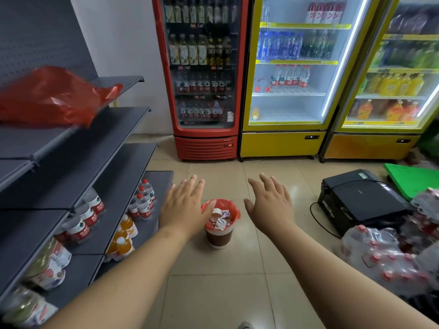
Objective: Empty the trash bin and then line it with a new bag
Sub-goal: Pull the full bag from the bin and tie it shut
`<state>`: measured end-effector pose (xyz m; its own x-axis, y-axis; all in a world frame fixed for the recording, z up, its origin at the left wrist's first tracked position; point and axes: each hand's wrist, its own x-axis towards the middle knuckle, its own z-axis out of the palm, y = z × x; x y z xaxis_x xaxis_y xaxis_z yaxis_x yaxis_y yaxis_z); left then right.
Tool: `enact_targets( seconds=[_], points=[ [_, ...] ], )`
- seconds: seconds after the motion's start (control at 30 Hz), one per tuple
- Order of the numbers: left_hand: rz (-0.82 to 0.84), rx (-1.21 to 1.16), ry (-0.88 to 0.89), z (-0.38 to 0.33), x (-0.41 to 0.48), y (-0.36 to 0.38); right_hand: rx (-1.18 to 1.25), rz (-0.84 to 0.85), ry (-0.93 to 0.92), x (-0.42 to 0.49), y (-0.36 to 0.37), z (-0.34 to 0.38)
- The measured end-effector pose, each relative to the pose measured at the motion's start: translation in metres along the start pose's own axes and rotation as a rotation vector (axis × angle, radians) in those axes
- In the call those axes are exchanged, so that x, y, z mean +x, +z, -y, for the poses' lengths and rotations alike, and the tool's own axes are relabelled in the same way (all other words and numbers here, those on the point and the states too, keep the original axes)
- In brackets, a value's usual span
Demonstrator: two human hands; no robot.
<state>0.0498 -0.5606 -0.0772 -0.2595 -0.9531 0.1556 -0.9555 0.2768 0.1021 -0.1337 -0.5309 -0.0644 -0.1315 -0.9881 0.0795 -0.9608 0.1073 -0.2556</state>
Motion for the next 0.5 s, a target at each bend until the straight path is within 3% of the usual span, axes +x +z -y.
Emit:
enact_targets(
  seconds=[0.5],
  points=[
    [0.065, 0.001, -0.073, 0.02, 0.225, 0.076, -0.03, 0.058, -0.069, 0.243, 0.045, -0.039]
  ],
)
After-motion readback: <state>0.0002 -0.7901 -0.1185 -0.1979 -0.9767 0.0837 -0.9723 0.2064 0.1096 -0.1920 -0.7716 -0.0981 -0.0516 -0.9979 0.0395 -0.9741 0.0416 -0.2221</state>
